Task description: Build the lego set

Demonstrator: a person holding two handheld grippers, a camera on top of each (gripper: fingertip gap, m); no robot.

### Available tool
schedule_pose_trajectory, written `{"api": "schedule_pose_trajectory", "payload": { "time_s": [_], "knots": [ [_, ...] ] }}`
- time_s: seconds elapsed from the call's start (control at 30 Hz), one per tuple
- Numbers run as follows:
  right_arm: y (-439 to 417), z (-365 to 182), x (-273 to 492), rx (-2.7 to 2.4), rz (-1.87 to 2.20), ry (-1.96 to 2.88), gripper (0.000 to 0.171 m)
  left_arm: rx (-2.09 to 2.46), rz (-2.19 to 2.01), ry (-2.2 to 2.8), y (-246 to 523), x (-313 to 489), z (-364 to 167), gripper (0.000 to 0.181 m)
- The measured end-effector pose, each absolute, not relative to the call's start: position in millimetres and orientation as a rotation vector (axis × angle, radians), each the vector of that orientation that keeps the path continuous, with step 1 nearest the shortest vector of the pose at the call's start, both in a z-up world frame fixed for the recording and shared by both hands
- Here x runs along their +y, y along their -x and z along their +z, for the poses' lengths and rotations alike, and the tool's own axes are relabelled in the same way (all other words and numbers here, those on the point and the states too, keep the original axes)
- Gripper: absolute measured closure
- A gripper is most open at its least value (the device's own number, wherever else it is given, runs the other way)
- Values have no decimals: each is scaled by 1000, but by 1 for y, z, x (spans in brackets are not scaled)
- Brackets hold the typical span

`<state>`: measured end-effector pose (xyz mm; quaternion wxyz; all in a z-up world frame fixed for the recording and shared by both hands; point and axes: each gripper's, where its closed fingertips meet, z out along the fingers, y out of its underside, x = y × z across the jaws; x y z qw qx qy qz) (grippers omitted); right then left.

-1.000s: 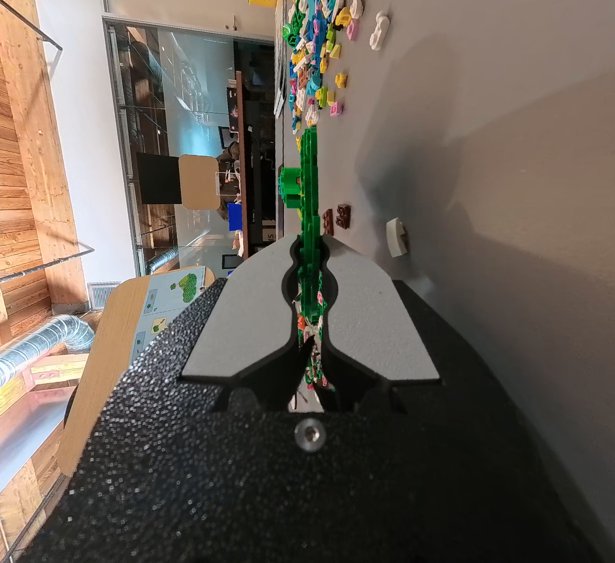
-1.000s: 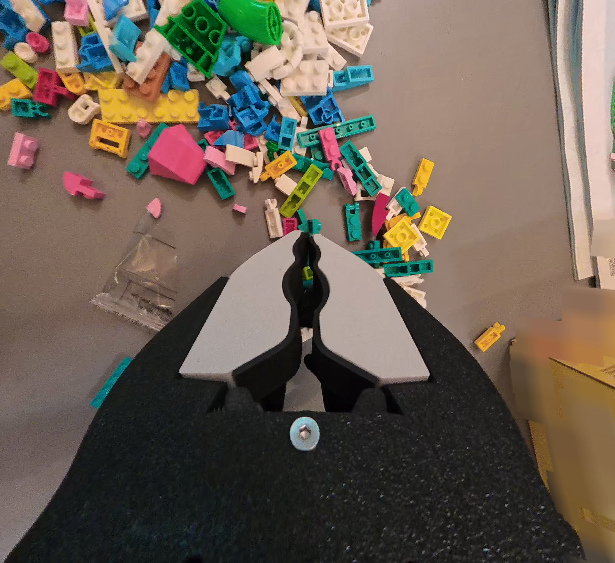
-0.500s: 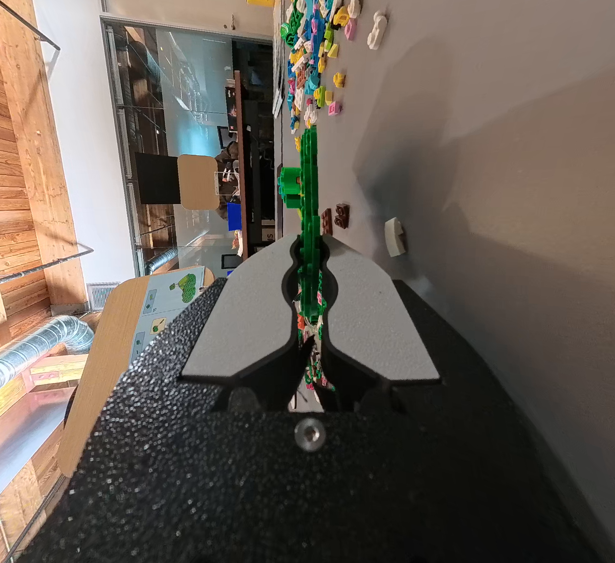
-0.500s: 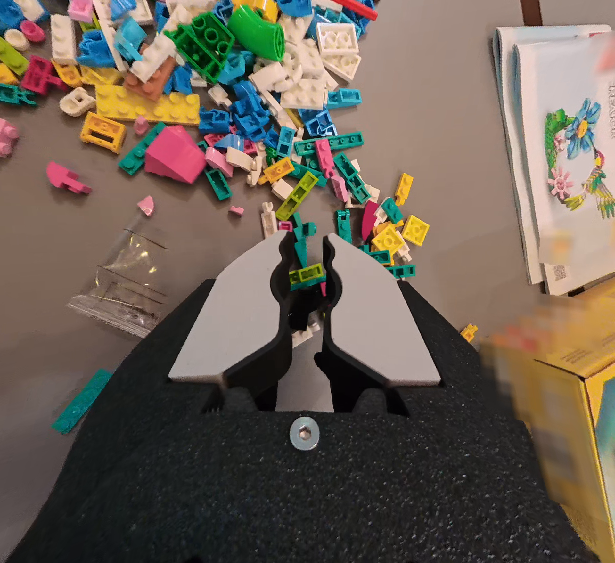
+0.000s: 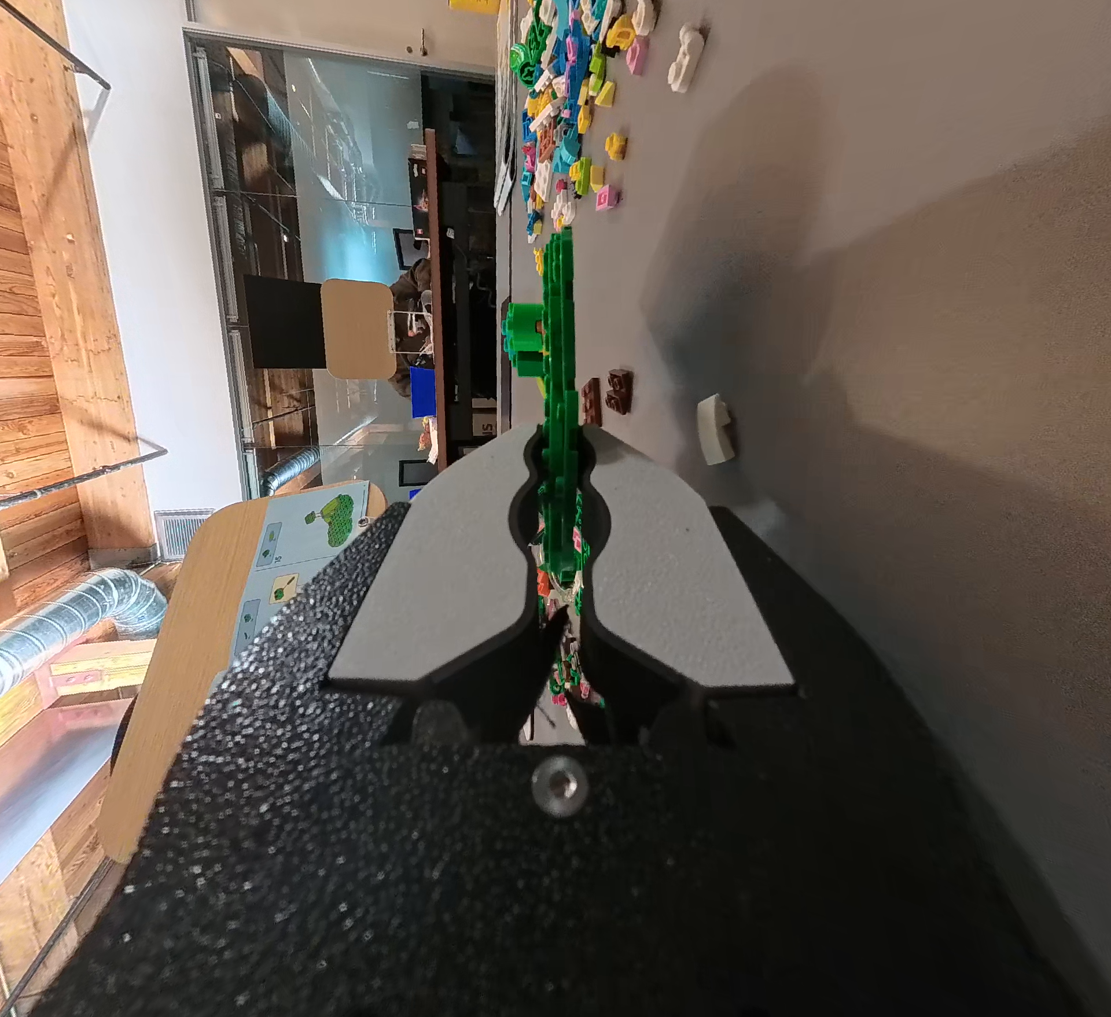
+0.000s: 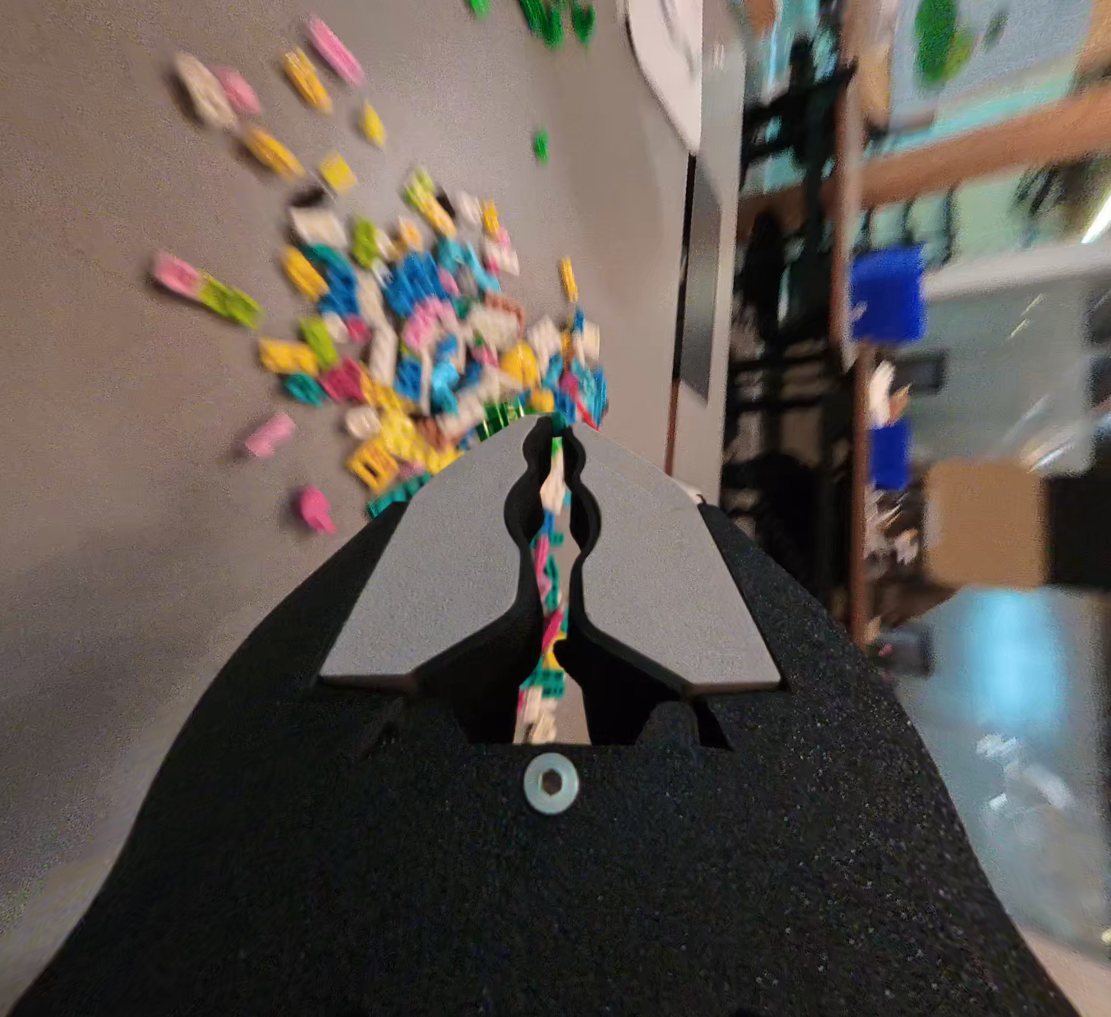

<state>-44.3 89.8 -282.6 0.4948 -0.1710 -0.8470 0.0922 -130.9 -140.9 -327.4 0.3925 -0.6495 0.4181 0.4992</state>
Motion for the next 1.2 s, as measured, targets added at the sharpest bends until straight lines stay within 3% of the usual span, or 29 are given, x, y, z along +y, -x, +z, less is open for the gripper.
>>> {"api": "schedule_pose_trajectory", "payload": {
  "time_s": [0.27, 0.8, 0.93, 1.07, 1.2],
  "knots": [
    [17, -320, -25, -2177, 221, 36, 168, 1060, 1266, 1645, 130, -141, -327, 174],
    [-15, -361, -38, -2326, 82, -26, 165, 1065, 1263, 1640, 129, -142, -327, 174],
    [-26, -360, -36, -2433, 324, 484, 162, 1060, 1258, 1643, 129, -142, -327, 174],
    [-15, -353, -33, -2185, 586, 1192, 171, 1058, 1252, 1643, 129, -142, -326, 173],
    [-12, -363, -36, -1970, 621, 1582, 154, 1051, 1242, 1642, 129, -142, -326, 174]
  ]
}}
